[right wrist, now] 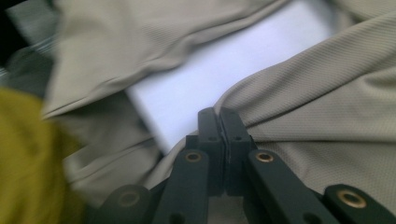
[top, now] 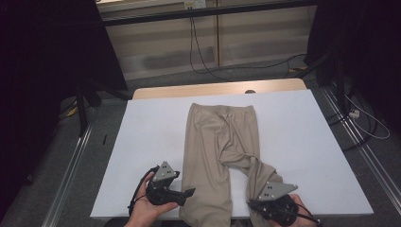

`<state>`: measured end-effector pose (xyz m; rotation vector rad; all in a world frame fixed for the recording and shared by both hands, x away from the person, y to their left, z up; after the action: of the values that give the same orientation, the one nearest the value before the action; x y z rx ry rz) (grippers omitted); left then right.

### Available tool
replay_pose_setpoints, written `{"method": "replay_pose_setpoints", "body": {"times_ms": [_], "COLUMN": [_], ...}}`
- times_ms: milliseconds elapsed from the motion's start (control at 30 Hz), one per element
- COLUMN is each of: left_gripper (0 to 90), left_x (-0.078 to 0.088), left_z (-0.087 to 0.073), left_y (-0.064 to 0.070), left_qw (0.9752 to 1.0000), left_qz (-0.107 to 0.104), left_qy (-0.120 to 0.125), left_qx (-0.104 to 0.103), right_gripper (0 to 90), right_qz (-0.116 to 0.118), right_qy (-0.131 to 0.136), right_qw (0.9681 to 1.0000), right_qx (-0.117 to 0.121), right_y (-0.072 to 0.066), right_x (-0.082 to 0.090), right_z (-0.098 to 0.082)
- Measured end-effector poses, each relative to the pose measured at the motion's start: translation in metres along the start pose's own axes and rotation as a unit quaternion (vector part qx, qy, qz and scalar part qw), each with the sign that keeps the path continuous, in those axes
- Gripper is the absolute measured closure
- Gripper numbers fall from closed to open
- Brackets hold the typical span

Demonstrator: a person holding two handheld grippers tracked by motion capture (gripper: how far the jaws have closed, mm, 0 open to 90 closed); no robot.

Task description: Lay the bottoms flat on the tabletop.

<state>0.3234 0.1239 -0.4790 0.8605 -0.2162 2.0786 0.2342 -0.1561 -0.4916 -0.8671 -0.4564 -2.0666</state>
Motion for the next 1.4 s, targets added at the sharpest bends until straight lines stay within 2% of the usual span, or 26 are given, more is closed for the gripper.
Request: {"method": "replay_pose_setpoints", "body": {"times_ms": [133,200,233,300,433,467,533,633,733,800,833,1033,1067,1133,1167,1200,1333,1400], "left_gripper": [21.4,24.1,25.2,31.4,36.5,38.5,38.5,37.5,35.3,34.6,34.1,35.0,35.3,36.1,36.8,37.1,36.9,36.7], "left_x": [-0.001,-0.001,-0.003,-0.005,-0.018,-0.022,-0.032,-0.047,-0.054,-0.057,-0.058,-0.056,-0.056,-0.058,-0.06,-0.062,-0.07,-0.076], "left_z": [0.002,0.004,0.008,0.013,0.031,0.036,0.044,0.05,0.052,0.053,0.052,0.052,0.053,0.052,0.054,0.055,0.065,0.068], "left_y": [0.003,0.006,0.009,0.013,0.034,0.039,0.05,0.059,0.064,0.065,0.066,0.069,0.07,0.072,0.074,0.076,0.088,0.093], "left_qw": [0.9999,0.9999,0.9996,0.9992,0.9981,0.9978,0.9971,0.9965,0.996,0.996,0.9961,0.9959,0.9958,0.9954,0.9954,0.9952,0.9936,0.9932], "left_qz": [-0.005,-0.007,-0.01,-0.009,-0.033,-0.038,-0.049,-0.047,-0.053,-0.05,-0.051,-0.058,-0.062,-0.065,-0.069,-0.071,-0.082,-0.082], "left_qy": [0.002,0.011,0.016,0.022,0.026,0.024,0.025,0.024,0.021,0.019,0.017,0.016,0.015,0.008,0.008,0.008,0.006,0.008], "left_qx": [-0.012,-0.01,-0.018,-0.033,-0.046,-0.05,-0.053,-0.065,-0.068,-0.072,-0.07,-0.068,-0.066,-0.07,-0.067,-0.067,-0.078,-0.082], "right_gripper": [88.4,79.9,72.2,59.7,52.5,52.5,53.1,54.1,57.1,79.0,86.8,88.9,87.5,75.0,67.2,63.9,52.7,51.4], "right_qz": [0.037,0.046,0.046,0.025,-0.015,-0.022,-0.032,-0.035,-0.037,-0.03,-0.023,0.024,0.029,0.038,0.031,0.022,-0.018,-0.037], "right_qy": [0.001,0.001,0.003,0.012,0.045,0.048,0.046,0.025,-0.001,0.003,0.002,0.005,0.007,0.014,0.019,0.024,0.055,0.066], "right_qw": [0.9993,0.9989,0.9989,0.9996,0.9984,0.9978,0.9977,0.9986,0.9993,0.9995,0.9997,0.9996,0.9994,0.9991,0.9993,0.9995,0.9979,0.9963], "right_qx": [0.008,0.008,0.005,-0.004,-0.033,-0.041,-0.04,-0.03,-0.011,-0.004,-0.005,0.016,0.017,0.012,0.008,0.004,-0.03,-0.042], "right_y": [-0.016,-0.018,-0.018,-0.009,0.019,0.025,0.034,0.038,0.032,0.026,0.023,-0.007,-0.01,-0.011,-0.009,-0.004,0.023,0.036], "right_x": [0.004,0.005,0.005,0.008,0.017,0.019,0.017,0.003,-0.011,-0.012,-0.011,-0.012,-0.012,-0.011,-0.009,-0.006,0.011,0.021], "right_z": [-0.005,-0.005,-0.005,-0.002,0.004,0.005,0.006,0.008,0.008,0.01,0.01,0.012,0.012,0.014,0.015,0.016,0.018,0.017]}}
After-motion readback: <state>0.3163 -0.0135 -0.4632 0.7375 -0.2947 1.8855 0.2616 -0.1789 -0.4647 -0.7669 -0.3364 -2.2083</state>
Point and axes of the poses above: each handheld gripper's, and its own axes: x roughly backward along the jaws, z roughly out of its top, y roughly to its right, the point moved 5 cm from there along -x, roughly forward along the jaws, and after that the axes turned 5 degrees about x, right-handed, at the moved point
